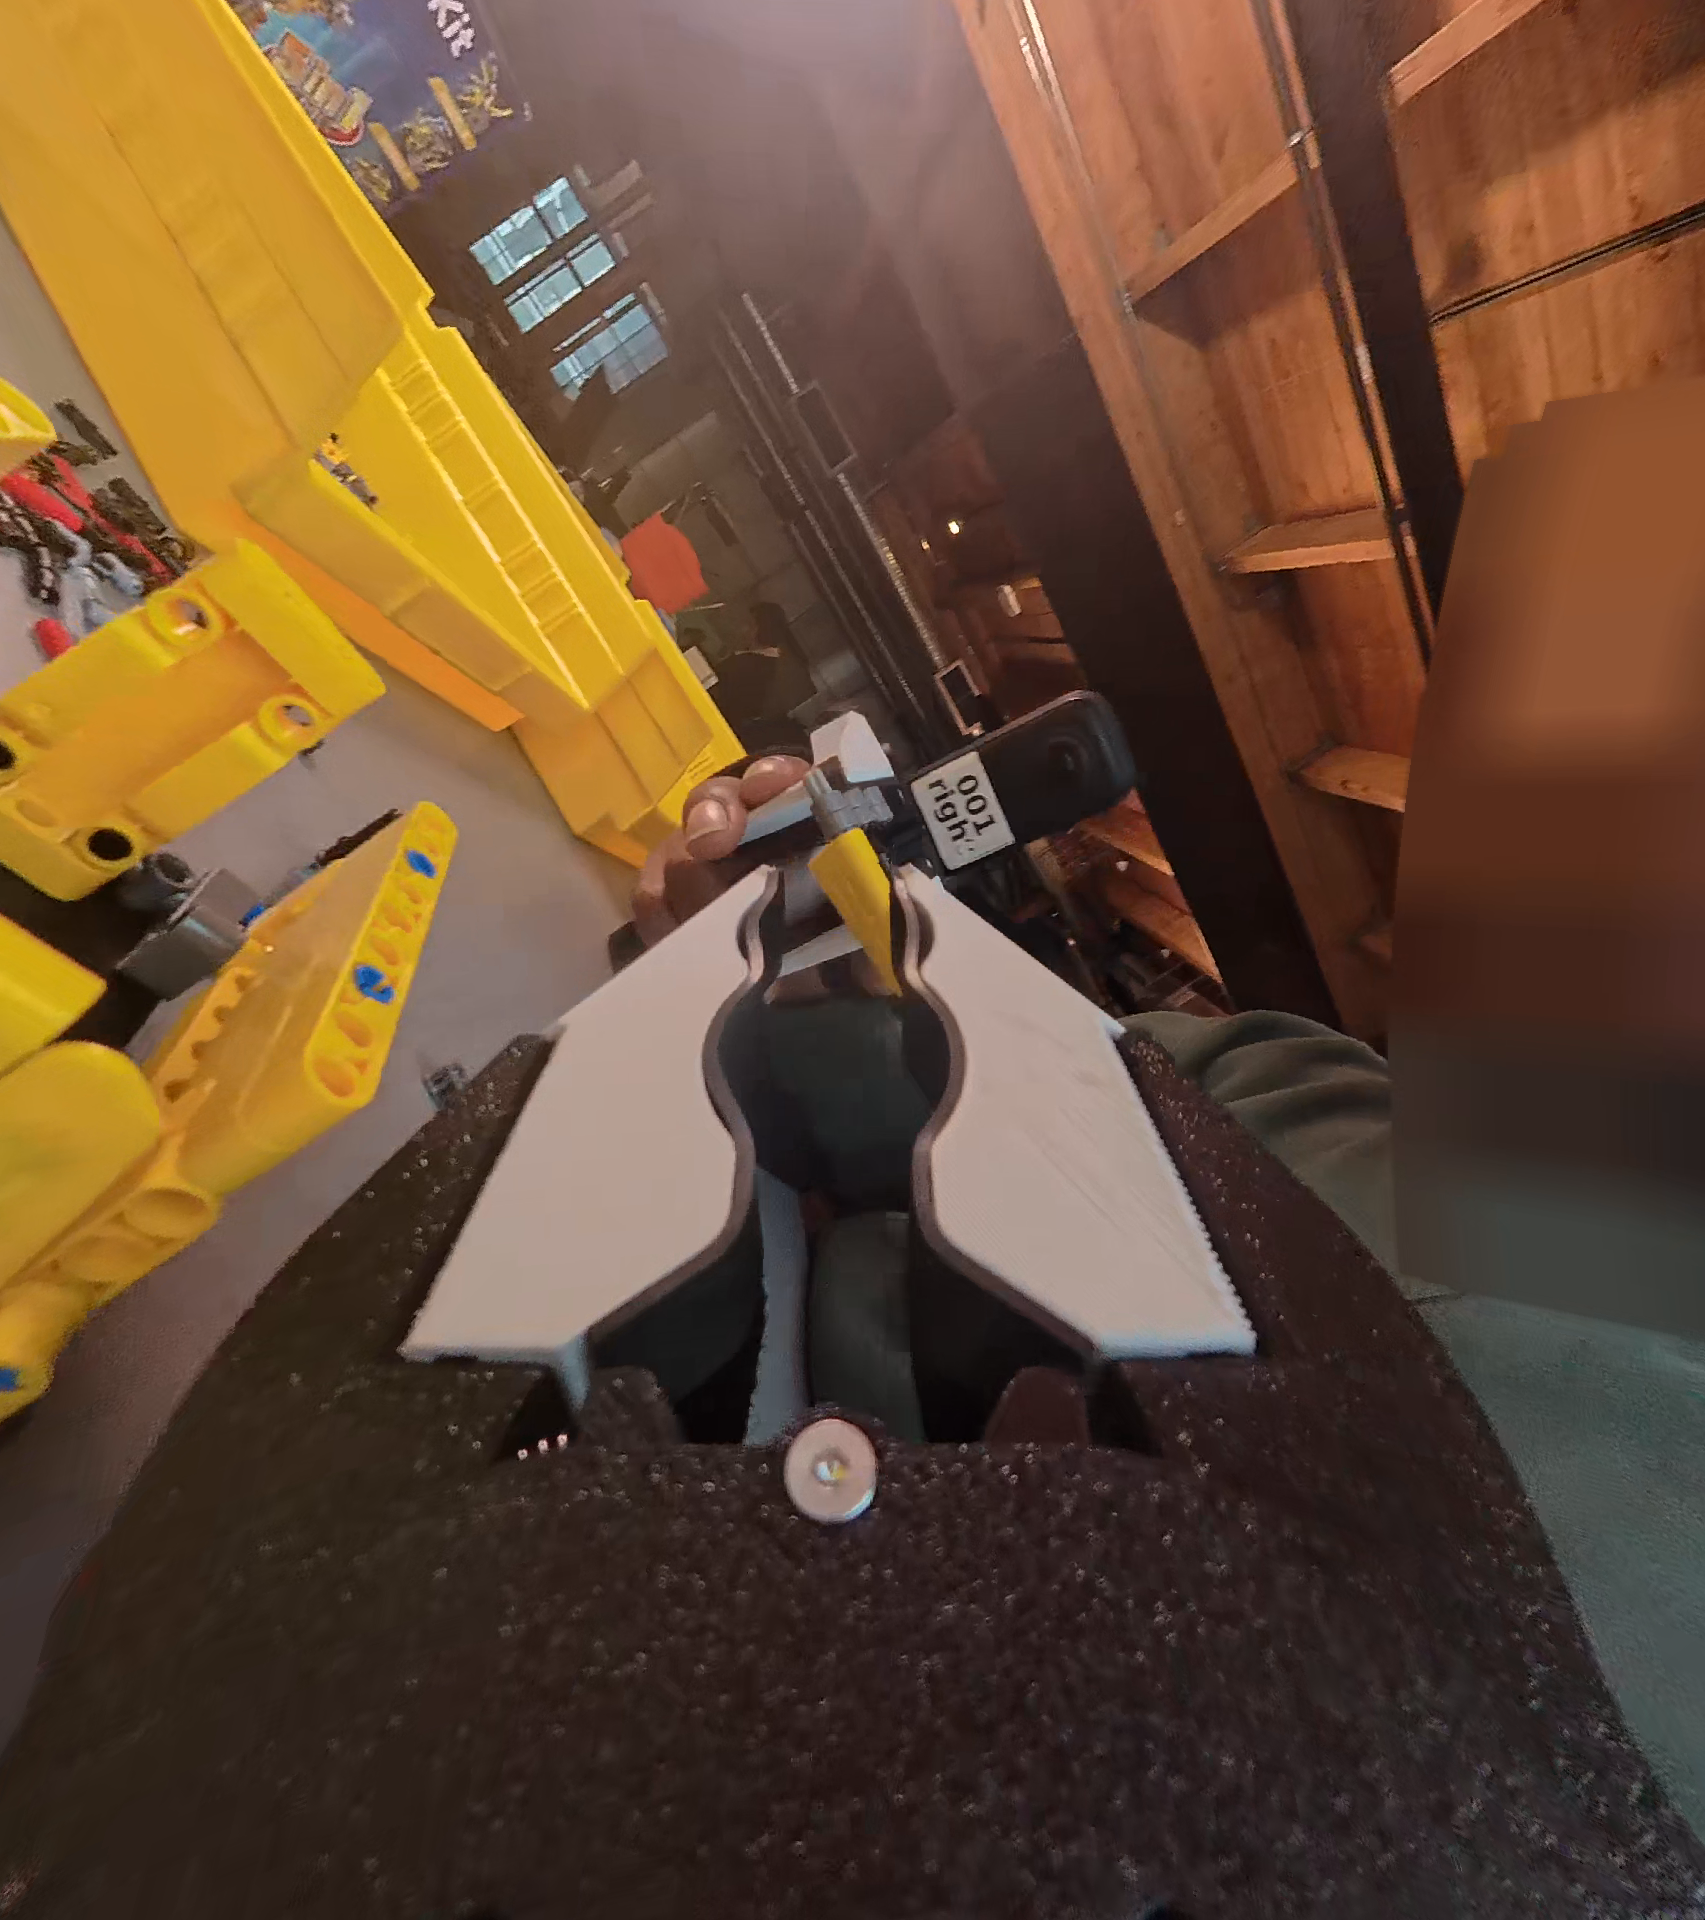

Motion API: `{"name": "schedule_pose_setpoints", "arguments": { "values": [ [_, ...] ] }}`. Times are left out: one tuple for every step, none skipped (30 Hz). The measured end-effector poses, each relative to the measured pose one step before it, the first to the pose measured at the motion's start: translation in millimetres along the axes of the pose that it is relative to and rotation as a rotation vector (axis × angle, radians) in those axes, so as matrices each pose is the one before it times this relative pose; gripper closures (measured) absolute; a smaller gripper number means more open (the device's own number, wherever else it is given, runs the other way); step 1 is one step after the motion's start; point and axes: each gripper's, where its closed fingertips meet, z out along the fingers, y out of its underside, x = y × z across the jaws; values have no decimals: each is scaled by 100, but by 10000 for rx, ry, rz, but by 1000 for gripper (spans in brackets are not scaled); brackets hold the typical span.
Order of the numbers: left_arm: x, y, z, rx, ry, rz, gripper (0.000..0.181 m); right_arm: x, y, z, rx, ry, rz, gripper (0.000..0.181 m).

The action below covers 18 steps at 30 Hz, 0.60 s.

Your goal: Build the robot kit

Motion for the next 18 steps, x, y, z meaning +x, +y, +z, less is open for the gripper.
{"name": "schedule_pose_setpoints", "arguments": {
  "values": [
    [297,-115,-1,99,253,-159,161,-47,-569,-215,370,-199,305,158],
    [265,-60,41,65,239,-164,159,-177,-523,-160,369,-263,324,158],
    [244,50,86,8,233,-156,157,-144,-383,-108,294,-229,333,158],
    [251,113,121,-29,224,-126,157,-115,-260,-65,236,-182,275,158],
    [227,143,141,-47,186,-88,156,-176,-164,-17,184,-192,196,158],
    [136,179,148,-69,118,-57,156,-149,-70,18,111,-153,125,158],
    [101,212,157,-87,74,-39,156,-122,-22,32,79,-95,40,158],
    [140,218,127,-89,94,-49,156,-125,-6,41,48,-71,-16,158],
    [206,197,134,-73,138,-71,156,-84,2,46,16,-31,-45,158],
    [230,165,128,-58,145,-75,156,-45,6,37,5,3,-65,158],
    [191,171,129,-63,113,-56,157,-5,-8,22,-1,22,-74,158],
    [135,186,125,-70,67,-31,157,-16,10,13,-14,13,-78,158],
    [91,160,116,-61,40,-22,157,-16,56,10,-40,32,-106,158],
    [61,131,90,-41,31,-37,157,-45,88,29,-63,31,-168,158],
    [57,87,58,-11,45,-57,158,-44,102,52,-69,44,-176,158],
    [92,3,27,34,75,-71,159,-47,179,67,-126,55,-212,158],
    [41,-6,4,43,41,-78,161,-53,165,85,-115,83,-294,158],
    [-154,28,-37,3,-77,-58,162,-73,6,41,-29,76,-283,158]
  ]
}}
